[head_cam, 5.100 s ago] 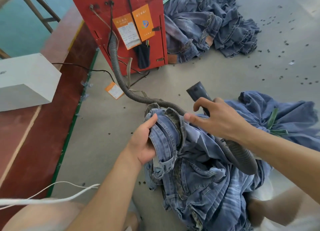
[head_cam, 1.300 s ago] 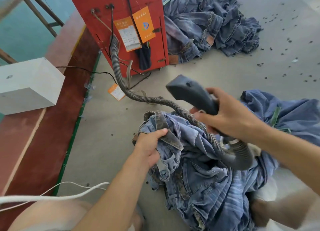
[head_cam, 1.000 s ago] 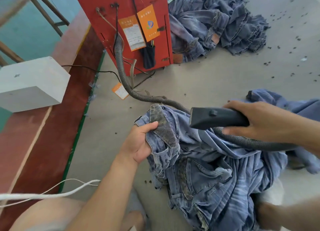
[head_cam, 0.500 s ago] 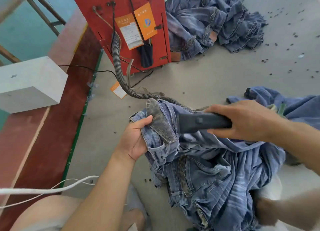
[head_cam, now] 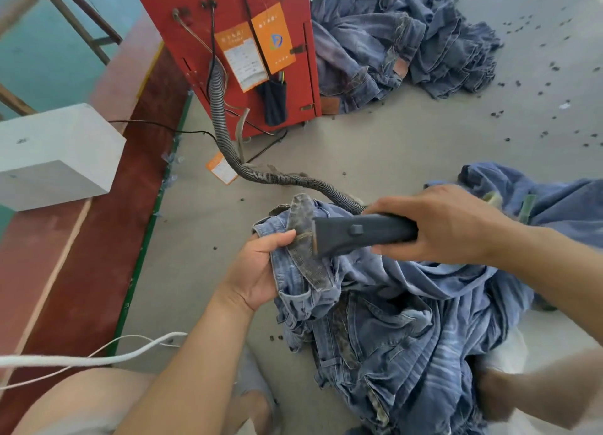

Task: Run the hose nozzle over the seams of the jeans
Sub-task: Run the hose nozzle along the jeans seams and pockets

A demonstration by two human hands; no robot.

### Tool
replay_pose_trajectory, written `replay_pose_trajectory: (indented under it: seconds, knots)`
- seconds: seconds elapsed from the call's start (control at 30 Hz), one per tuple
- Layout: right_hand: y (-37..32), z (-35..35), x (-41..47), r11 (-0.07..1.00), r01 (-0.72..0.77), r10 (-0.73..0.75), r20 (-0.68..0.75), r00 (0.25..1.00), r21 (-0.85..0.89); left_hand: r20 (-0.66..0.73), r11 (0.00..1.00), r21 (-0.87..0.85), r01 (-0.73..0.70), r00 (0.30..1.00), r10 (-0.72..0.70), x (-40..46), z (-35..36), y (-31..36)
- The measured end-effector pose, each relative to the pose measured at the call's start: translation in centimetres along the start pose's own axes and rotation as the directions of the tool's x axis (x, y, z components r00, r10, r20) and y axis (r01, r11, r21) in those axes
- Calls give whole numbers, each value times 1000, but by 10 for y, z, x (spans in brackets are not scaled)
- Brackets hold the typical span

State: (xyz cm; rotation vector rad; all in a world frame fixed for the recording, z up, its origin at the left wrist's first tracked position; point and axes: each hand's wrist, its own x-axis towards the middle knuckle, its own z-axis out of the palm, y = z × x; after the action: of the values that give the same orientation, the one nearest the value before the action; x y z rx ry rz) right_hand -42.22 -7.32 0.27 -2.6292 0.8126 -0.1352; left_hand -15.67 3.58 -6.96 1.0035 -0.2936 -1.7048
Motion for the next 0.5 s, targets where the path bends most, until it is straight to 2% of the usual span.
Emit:
replay_pose_trajectory:
  seconds: [0.1,0.27,0.4,0.5]
  knots:
    - [2,-8,4,996,-7,16,-111,994,84,19,1000,25,-2,1000,2,0,0,3]
    - [11,-17,6,993,-51,47,-32,998,-107,60,999,44,18,998,-20,-3,1,0]
    - [10,-14,11,999,-32,32,-43,999,-3,97,998,57,-6,995,0,-5,-3,5]
    - [14,-21,9,999,-48,47,-75,996,-5,111,998,68,-2,994,-5,-6,-5,8]
